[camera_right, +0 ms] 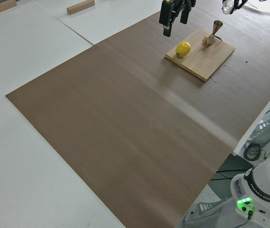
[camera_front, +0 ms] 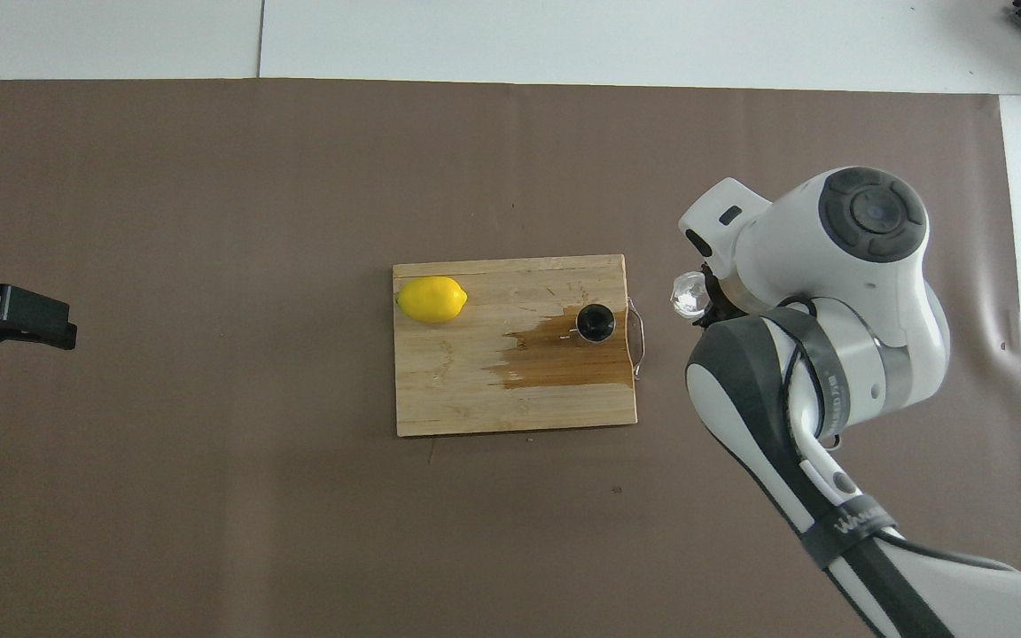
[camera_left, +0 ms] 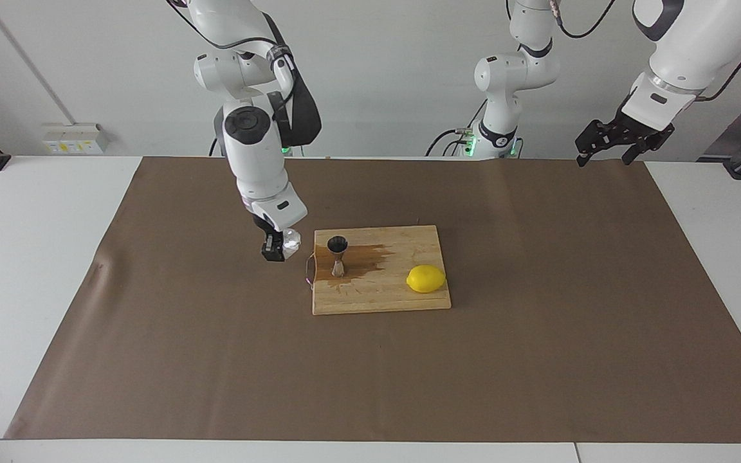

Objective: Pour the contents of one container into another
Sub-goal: 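Carry the clear cup with the right gripper back to its spot, then lower the clear cup onto the table and open the right gripper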

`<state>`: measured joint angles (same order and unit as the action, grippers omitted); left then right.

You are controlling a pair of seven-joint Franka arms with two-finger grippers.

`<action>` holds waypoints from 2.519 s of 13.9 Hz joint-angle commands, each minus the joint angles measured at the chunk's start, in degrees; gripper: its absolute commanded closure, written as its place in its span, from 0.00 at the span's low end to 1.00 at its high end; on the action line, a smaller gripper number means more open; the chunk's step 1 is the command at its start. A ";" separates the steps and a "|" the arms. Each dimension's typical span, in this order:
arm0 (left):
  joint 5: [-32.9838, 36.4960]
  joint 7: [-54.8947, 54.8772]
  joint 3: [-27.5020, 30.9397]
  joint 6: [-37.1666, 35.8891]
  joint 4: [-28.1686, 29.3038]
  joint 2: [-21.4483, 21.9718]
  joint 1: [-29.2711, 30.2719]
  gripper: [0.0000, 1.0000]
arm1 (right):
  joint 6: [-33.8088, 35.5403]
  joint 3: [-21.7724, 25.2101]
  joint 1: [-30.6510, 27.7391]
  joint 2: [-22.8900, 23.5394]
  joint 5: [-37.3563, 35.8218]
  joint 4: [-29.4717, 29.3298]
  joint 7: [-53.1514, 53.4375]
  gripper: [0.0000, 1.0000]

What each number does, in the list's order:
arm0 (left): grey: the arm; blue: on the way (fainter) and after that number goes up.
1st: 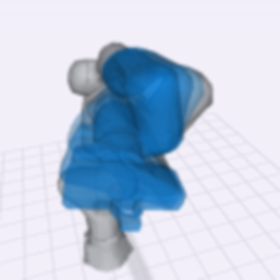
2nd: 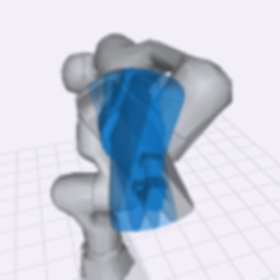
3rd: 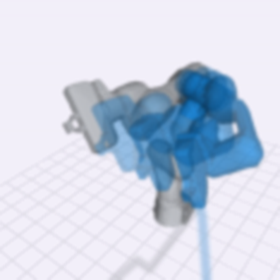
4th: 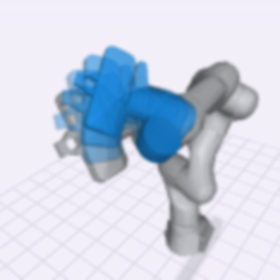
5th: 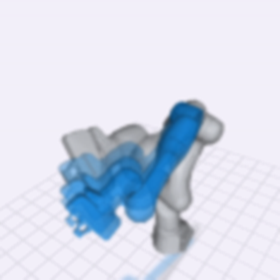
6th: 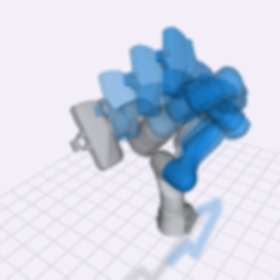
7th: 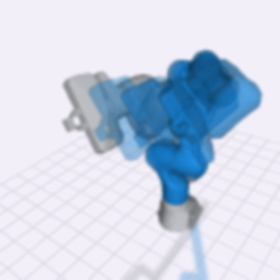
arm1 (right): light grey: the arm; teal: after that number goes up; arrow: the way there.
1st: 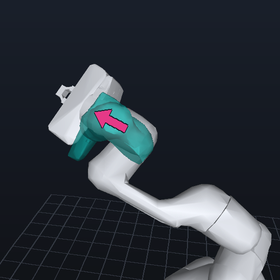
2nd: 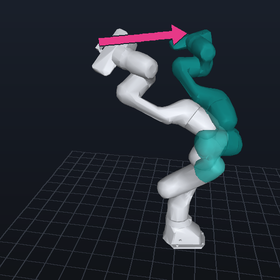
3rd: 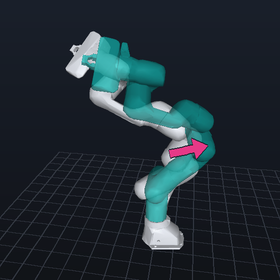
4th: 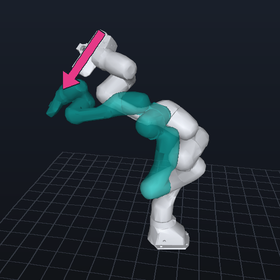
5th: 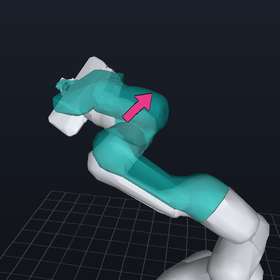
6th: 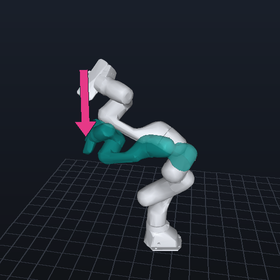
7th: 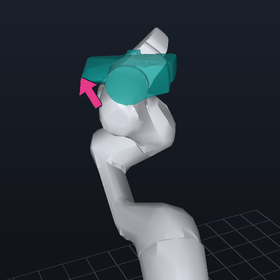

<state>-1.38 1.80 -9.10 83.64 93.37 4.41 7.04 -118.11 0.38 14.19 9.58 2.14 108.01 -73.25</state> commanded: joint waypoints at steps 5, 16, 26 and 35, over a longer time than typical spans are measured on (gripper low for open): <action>0.86 -0.04 -0.04 0.21 1.90 1.83 0.08 0.00 | -0.54 -0.64 -15.04 -1.14 17.60 6.32 -24.71 1.00; 0.86 -0.04 -0.04 0.21 1.90 1.74 0.17 0.00 | -5.99 -0.56 -26.32 4.65 39.07 15.21 -57.78 1.00; 0.86 -0.04 -0.04 0.21 1.90 1.83 0.08 0.00 | -5.73 -0.47 -27.73 3.61 40.67 15.83 -59.74 0.00; 0.86 -0.04 -0.04 0.21 1.90 1.83 0.08 0.00 | -3.18 -0.73 -21.94 -8.25 25.56 9.60 -29.19 0.00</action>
<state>-1.38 1.80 -9.10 83.64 93.37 4.41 7.04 -122.42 -0.03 -9.26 3.96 31.11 119.68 -110.21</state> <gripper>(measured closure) 0.000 0.000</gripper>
